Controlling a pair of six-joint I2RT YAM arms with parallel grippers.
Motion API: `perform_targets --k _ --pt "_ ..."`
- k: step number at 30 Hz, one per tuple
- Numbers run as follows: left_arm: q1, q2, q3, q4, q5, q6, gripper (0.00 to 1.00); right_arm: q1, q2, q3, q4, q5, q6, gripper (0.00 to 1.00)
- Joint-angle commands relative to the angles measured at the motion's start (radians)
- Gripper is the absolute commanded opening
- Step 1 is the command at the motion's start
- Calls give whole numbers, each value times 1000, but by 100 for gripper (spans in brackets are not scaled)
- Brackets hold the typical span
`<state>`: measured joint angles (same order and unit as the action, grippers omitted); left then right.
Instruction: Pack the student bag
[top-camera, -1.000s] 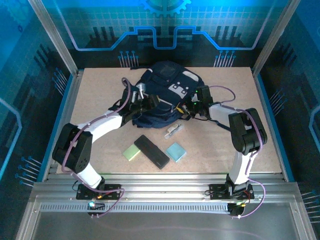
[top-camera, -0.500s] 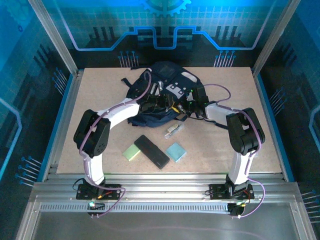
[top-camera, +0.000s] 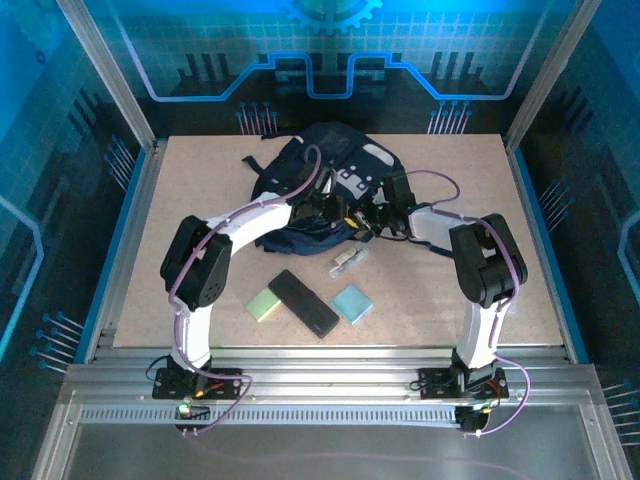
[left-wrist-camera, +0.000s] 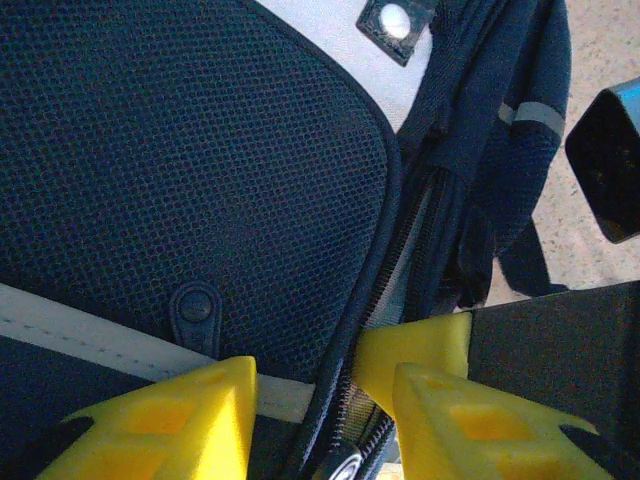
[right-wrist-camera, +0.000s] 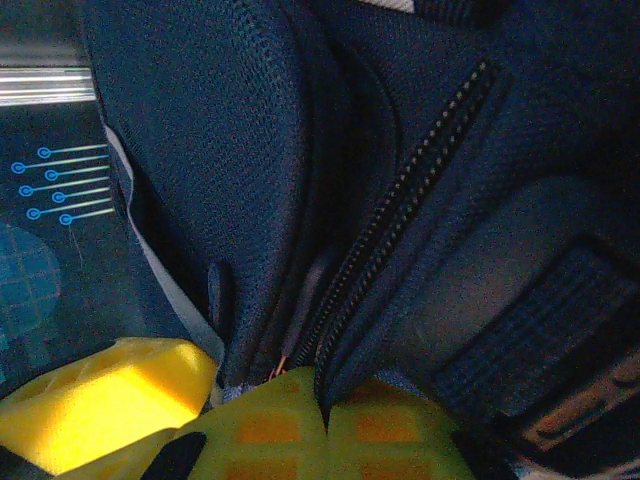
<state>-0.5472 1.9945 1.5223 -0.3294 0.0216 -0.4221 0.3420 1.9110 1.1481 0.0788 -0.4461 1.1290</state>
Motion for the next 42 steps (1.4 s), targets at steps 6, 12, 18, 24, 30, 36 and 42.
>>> perform_targets --k 6,12,18,24,30,36,42 --pt "-40 51 72 -196 -102 74 10 1 -8 44 65 12 -7 0" --pt "-41 -14 33 -163 -18 26 0 -21 0 42 51 43 -19 0" --pt "-39 -124 -100 -114 37 -50 0 -49 2 31 51 69 -22 0" --pt "-13 -190 -281 51 -8 -127 0 -51 0 38 37 72 -31 0" --pt "165 -308 -559 300 -87 -182 0 -78 -28 -2 34 71 -43 0" --pt "261 -411 -666 516 -198 -127 0 -96 -44 -22 31 77 -54 0" --pt "333 -394 -652 656 -234 -38 0 -106 -43 -15 25 50 -81 0"
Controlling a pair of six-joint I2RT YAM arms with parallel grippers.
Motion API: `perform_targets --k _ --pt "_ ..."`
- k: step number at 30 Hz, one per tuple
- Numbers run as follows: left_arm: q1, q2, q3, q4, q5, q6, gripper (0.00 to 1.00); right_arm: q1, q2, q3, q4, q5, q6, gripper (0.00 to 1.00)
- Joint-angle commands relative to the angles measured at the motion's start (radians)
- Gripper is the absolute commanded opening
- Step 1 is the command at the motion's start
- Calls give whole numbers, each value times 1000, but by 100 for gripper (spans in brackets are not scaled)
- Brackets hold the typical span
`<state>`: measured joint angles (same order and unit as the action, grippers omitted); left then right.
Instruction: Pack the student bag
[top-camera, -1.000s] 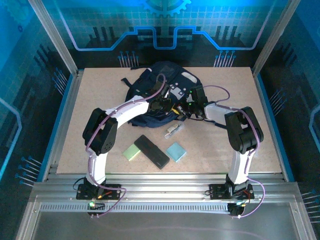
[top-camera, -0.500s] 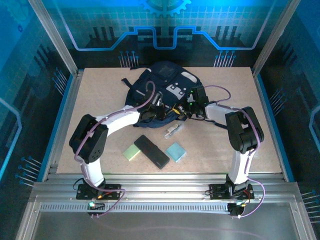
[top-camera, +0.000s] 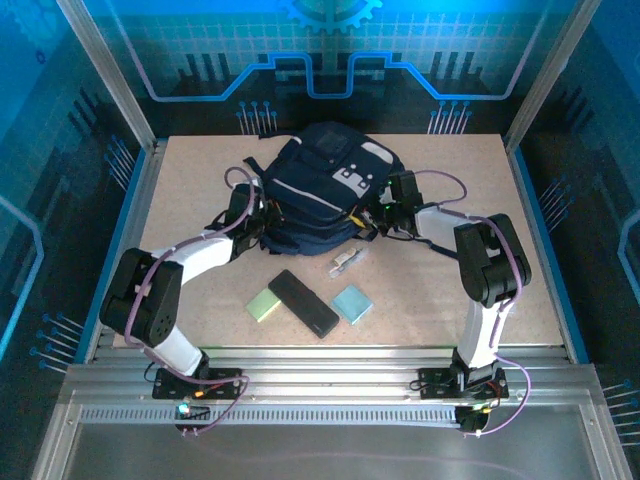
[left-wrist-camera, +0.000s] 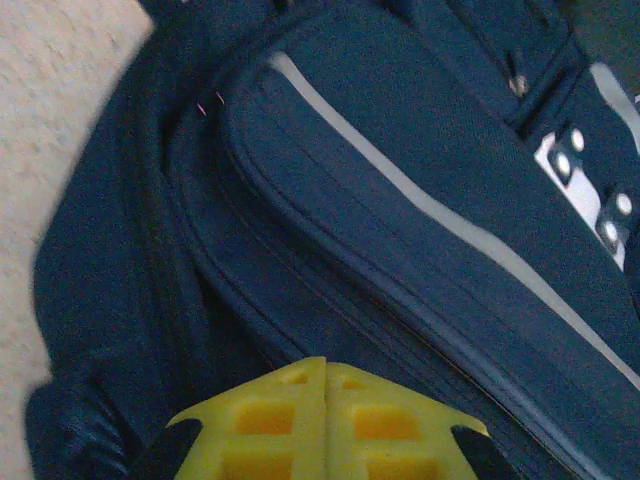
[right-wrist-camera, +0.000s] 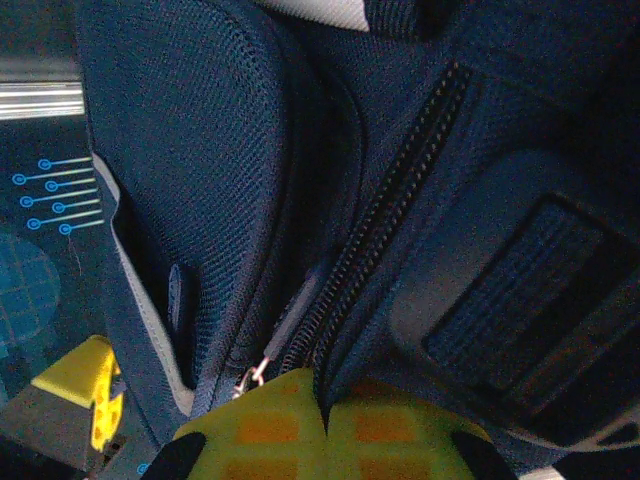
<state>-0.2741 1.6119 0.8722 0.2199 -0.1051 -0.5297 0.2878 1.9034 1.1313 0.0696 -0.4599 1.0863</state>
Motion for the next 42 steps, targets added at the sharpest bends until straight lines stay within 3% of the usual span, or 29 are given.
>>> perform_targets --k 1,7,11,19,20,24,26,32,36,42 --pt "75 -5 0 123 -101 75 0 -56 -35 5 33 56 -46 0" --pt "107 -6 0 137 -47 108 0 -102 -6 83 -62 6 -170 0" --pt "93 -44 -28 111 32 37 0 -154 40 174 -144 -12 -252 0" --pt "-95 -119 -74 120 29 -65 0 -210 97 309 -250 -57 -308 0" --pt "-114 -119 -68 124 28 -74 0 -215 89 303 -261 -55 -306 3" --pt "-176 -79 -40 162 16 -102 0 -227 -5 224 -292 -25 -310 45" --pt "-194 -42 -15 173 20 -107 0 -230 -74 171 -311 -17 -311 55" --pt "-210 51 64 217 59 -125 0 -202 -287 -6 -307 -25 -239 60" --pt "-229 62 107 220 75 -133 0 -136 -337 -91 -257 -30 -155 62" --pt "-265 3 107 217 66 -136 0 -43 -317 -192 -104 -32 5 88"
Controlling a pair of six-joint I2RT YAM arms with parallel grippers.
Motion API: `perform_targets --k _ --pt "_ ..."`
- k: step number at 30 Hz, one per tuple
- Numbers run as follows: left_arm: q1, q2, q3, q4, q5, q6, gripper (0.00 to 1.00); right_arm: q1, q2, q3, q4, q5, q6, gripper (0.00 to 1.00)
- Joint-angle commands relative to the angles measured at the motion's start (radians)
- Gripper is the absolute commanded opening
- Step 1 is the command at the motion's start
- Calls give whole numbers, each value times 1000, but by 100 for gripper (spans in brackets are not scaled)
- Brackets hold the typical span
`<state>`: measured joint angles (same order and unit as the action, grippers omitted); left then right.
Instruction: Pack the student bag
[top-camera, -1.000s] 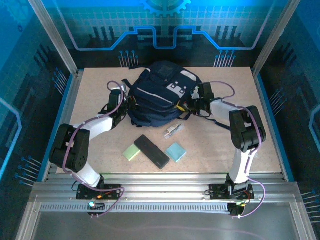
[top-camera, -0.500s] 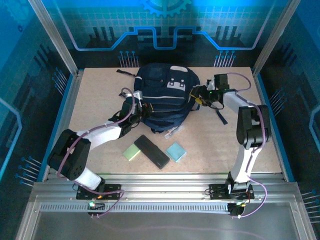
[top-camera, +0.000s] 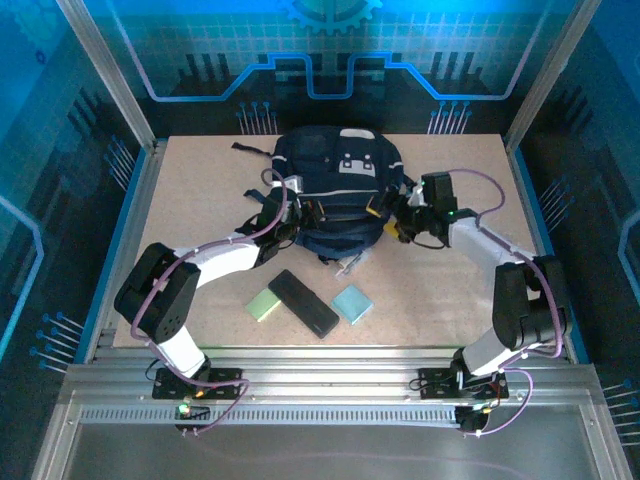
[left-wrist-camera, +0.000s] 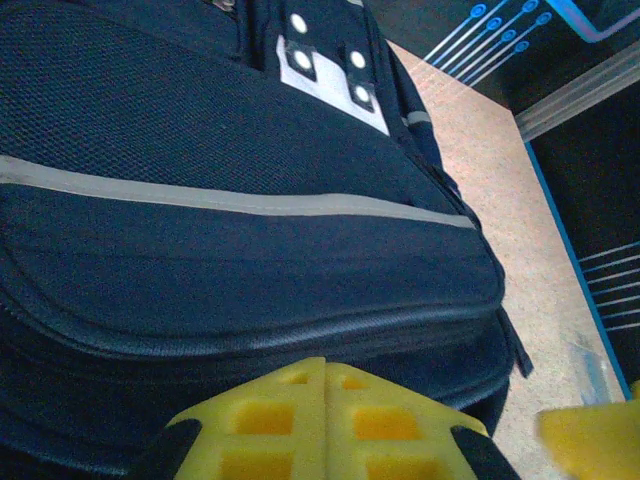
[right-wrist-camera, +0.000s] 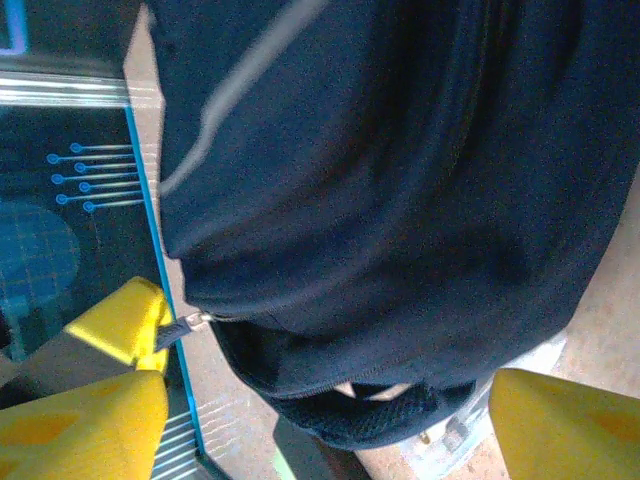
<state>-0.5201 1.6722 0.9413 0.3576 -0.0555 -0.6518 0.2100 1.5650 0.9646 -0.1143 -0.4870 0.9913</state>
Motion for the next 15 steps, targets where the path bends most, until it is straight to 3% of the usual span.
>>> perform_targets --k 1,6,8,10,12,13,15 --pt "-21 -64 38 79 21 -10 0 55 34 -30 108 -5 117 89" --pt "-22 -83 29 29 14 33 0 111 141 -23 225 23 185 84" --pt "-19 -89 6 37 -4 34 0 103 172 -36 286 64 212 66" --pt "-3 -91 -22 64 -7 15 0 99 182 -33 272 130 194 31" --pt "20 -91 -39 70 -19 5 0 94 169 -31 235 178 156 7" --pt "35 -89 -47 71 -26 7 0 91 157 -33 220 187 137 0" --pt "68 -81 -59 73 -46 13 0 77 132 -45 208 183 99 0"
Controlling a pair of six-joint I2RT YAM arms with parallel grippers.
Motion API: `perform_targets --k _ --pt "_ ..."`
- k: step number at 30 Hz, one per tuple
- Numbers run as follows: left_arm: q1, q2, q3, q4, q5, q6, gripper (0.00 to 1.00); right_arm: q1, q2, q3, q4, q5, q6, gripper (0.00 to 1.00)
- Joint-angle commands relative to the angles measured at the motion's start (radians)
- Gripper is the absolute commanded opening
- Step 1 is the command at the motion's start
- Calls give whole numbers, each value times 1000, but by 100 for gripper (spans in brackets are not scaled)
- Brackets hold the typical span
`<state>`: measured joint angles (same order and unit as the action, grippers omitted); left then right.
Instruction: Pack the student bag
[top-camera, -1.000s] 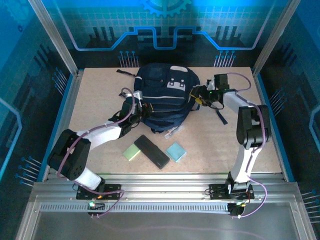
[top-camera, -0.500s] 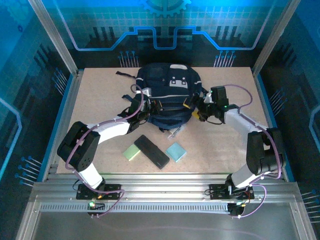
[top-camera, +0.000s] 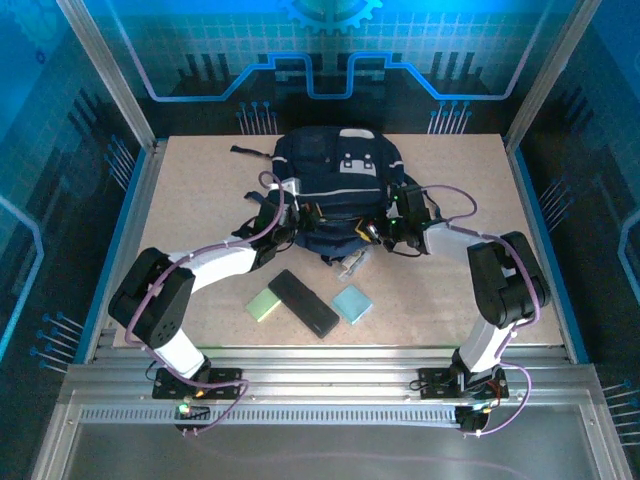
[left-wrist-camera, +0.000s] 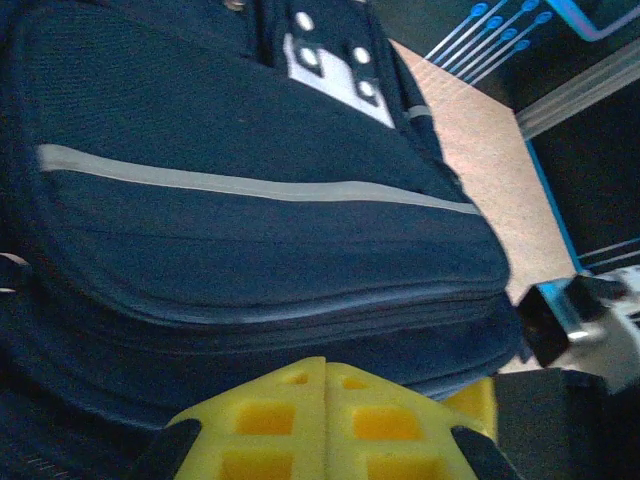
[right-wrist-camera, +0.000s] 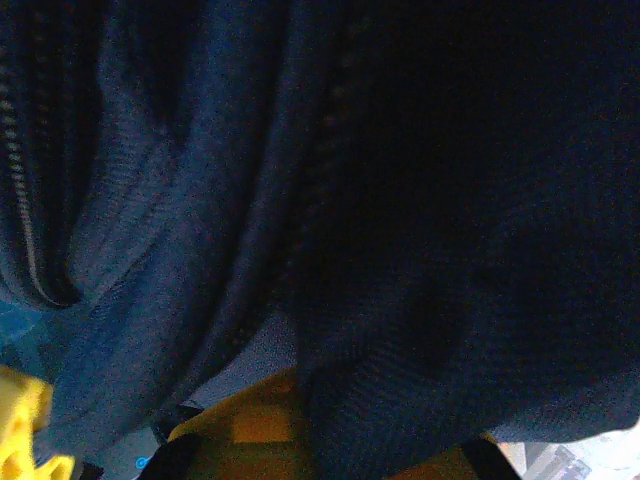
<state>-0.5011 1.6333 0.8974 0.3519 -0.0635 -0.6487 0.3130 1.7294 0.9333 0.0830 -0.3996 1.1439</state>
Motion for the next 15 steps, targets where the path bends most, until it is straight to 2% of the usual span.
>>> perform_targets --k 1,5,10,15 --pt "72 -33 -25 87 -43 13 0 -33 -43 -17 -5 89 -78 0" --pt "165 -18 -48 109 -80 39 0 -65 -84 -33 -57 43 -139 0" --pt "278 -1 -30 79 -97 42 0 -89 -171 -48 -121 50 -219 0" --pt "314 97 35 165 -92 91 0 -101 -190 23 -242 35 -348 0"
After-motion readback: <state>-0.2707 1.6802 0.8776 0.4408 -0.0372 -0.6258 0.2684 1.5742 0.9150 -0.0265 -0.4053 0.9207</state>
